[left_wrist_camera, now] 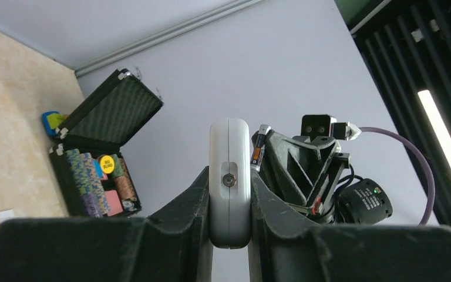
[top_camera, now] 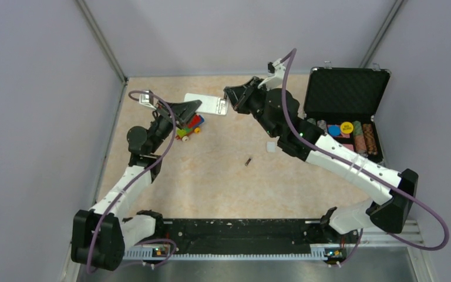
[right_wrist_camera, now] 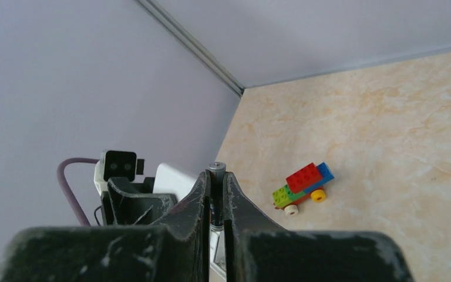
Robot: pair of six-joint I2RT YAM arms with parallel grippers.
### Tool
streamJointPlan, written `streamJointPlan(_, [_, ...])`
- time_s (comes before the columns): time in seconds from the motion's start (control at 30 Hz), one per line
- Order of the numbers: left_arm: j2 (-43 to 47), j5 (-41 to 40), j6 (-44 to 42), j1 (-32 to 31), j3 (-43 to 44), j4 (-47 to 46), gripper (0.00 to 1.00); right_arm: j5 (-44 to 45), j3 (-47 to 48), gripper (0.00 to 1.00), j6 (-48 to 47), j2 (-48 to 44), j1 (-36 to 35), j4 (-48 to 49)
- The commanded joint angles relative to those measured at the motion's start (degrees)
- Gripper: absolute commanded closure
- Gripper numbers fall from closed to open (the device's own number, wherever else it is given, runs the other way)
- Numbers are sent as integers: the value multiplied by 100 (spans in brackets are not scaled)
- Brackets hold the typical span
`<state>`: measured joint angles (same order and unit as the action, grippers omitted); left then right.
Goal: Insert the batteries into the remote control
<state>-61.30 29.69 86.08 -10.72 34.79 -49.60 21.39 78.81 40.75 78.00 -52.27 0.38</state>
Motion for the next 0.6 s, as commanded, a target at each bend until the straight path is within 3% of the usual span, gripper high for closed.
streamJointPlan(0.0, [-223,-408,688,-177,-231,-1457,100,735,294,98,-555,37,-357,205])
streamJointPlan(0.57, [-405,-833,984,-422,-208,-1352,100,1508,361,97,-1490,293,-744,261])
